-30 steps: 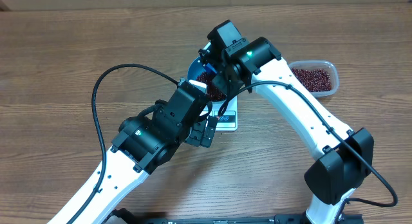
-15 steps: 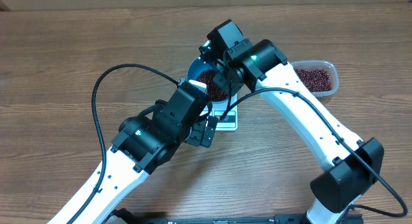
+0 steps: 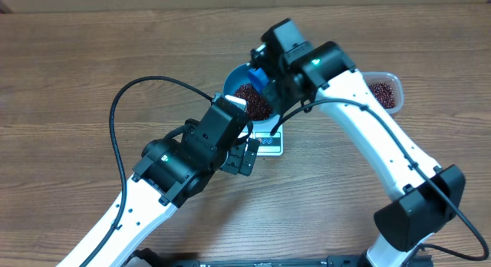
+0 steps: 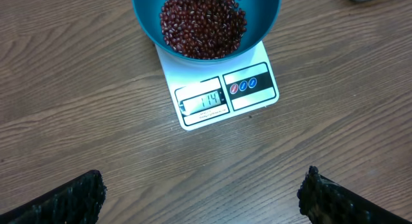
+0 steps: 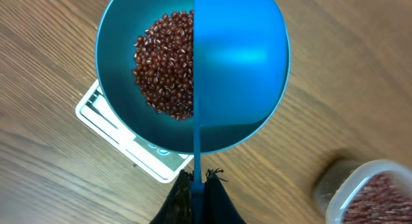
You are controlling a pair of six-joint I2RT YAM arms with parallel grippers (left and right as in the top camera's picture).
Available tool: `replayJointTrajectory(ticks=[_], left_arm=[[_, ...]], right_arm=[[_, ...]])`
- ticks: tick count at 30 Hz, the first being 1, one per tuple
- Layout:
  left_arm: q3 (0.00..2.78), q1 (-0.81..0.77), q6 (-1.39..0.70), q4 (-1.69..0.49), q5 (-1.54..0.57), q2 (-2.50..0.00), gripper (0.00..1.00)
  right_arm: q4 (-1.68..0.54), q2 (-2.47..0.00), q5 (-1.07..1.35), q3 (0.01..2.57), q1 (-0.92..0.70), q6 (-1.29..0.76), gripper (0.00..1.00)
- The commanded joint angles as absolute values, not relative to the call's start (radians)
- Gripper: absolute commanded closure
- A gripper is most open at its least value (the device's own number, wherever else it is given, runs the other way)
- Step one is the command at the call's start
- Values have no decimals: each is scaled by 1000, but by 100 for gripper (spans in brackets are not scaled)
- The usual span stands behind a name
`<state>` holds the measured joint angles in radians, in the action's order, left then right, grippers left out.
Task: Scoop item into bowl and weigh 150g on scale
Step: 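Move the empty scoop with the right gripper back to the bean tub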
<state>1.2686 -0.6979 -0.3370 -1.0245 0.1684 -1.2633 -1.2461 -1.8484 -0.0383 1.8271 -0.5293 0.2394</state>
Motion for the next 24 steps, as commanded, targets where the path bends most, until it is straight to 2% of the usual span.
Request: replayJointTrajectory(ticks=[1, 6, 10, 13, 19, 24], left_arm=[[1272, -692, -340, -1021, 166, -1250, 0], [1272, -692, -340, -1021, 166, -1250, 0], [1272, -692, -340, -1021, 166, -1250, 0], [1272, -692, -340, -1021, 166, -1250, 0], [1272, -692, -340, -1021, 166, -1250, 0], [1272, -692, -340, -1021, 166, -1250, 0]], right_arm=[[-1242, -1787, 178, 1860, -447, 198, 96], [-1216, -1686, 350, 1860, -350, 198, 96], [-1213, -1575, 367, 1860, -276, 197, 96], [-1230, -1501, 234, 1860, -223, 142, 96], [-1361, -1430, -186, 1860, -150, -27, 96], [-1452, -1469, -357, 1823, -149, -132, 96]])
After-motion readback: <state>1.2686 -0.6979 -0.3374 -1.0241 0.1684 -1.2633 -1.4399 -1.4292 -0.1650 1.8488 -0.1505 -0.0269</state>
